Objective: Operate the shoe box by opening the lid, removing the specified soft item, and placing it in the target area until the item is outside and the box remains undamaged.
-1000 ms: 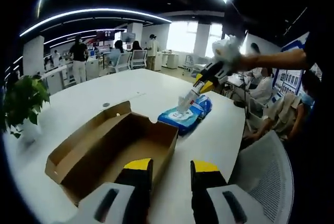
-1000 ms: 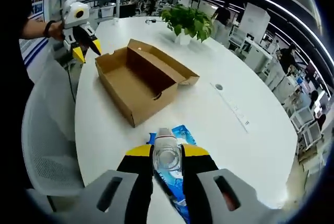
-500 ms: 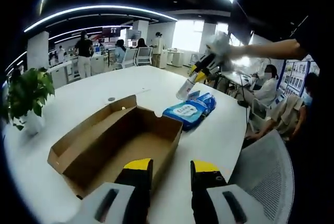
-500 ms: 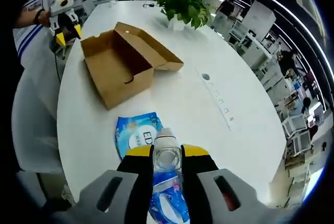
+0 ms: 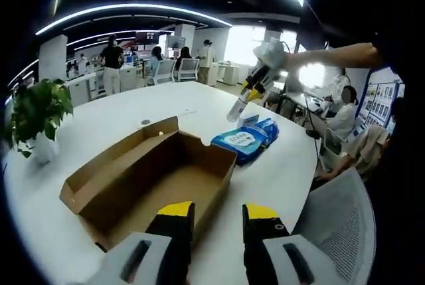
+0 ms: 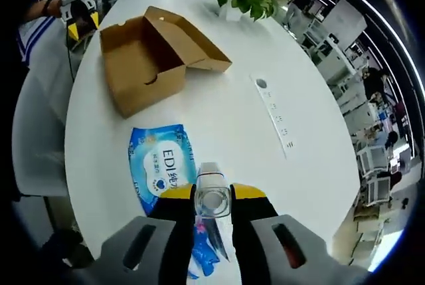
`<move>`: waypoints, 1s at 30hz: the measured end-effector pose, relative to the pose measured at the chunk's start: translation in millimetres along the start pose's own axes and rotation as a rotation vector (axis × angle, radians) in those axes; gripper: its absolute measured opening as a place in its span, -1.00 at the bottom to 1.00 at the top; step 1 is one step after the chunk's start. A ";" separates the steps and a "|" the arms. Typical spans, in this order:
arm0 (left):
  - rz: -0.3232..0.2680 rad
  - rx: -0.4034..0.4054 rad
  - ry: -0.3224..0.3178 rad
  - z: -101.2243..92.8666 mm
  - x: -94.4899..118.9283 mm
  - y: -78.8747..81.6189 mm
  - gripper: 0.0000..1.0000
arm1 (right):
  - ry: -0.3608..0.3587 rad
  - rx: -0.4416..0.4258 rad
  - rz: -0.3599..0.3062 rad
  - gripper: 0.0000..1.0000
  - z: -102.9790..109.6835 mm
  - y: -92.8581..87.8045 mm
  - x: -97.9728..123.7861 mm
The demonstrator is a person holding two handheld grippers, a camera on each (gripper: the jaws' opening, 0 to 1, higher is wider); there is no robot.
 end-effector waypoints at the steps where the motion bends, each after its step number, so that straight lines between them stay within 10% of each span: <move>1: 0.000 0.003 0.001 0.2 -0.6 -0.6 -0.43 | 0.001 0.005 0.006 -0.65 -1.6 -0.7 -1.3; 30: 0.012 0.020 0.018 4.5 1.9 -6.7 -0.43 | 0.073 0.223 0.196 -0.65 -5.8 -11.2 -44.5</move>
Point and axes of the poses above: the point that each gripper's makers call its tool centre point, and the gripper's own axes: x roughly backward along the fingers, z roughly to its left, y roughly out of its top, the point moved 9 cm from there along x, roughly backward along the fingers, and after that the axes turned 7 degrees about -y, right-handed, at the moved point
